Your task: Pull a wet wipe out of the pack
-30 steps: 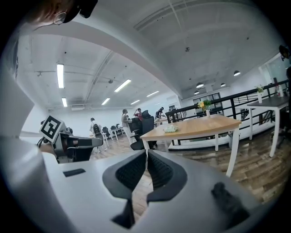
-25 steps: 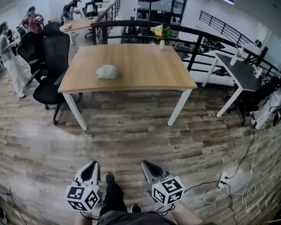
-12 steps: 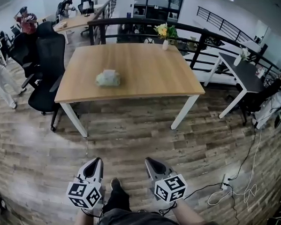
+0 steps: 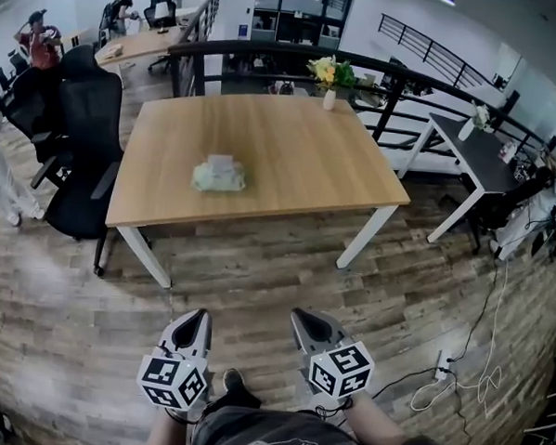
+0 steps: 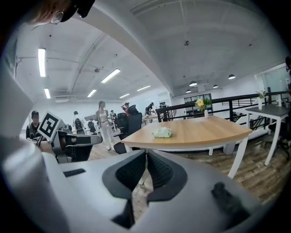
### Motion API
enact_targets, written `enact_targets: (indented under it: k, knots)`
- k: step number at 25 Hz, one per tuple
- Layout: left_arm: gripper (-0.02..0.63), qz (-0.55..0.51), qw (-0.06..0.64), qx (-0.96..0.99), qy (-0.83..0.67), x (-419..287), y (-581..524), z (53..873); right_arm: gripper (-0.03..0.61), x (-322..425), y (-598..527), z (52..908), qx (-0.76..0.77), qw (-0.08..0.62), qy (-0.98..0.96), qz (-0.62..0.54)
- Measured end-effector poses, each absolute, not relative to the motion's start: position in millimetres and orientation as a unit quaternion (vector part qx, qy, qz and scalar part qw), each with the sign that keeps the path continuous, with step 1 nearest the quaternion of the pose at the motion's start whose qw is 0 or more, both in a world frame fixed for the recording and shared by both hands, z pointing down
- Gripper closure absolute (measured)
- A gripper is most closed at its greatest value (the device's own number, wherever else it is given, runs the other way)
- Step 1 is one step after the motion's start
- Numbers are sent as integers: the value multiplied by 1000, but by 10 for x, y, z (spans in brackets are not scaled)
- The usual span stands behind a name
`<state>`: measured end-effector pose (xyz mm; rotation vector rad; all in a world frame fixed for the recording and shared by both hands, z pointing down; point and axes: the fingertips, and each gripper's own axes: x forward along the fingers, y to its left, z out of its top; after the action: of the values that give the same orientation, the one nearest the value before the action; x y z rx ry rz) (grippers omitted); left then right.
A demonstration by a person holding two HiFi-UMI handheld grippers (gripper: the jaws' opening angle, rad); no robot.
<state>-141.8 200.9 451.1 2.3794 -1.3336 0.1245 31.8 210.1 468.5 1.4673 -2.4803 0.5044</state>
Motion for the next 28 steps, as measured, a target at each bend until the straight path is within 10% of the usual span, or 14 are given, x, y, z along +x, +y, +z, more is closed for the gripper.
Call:
enact_targets:
  k: [28]
  knots:
    - [597,53,224,854,-466,-1842,375,4809,549,-24,362,4733,536,60,-828,153]
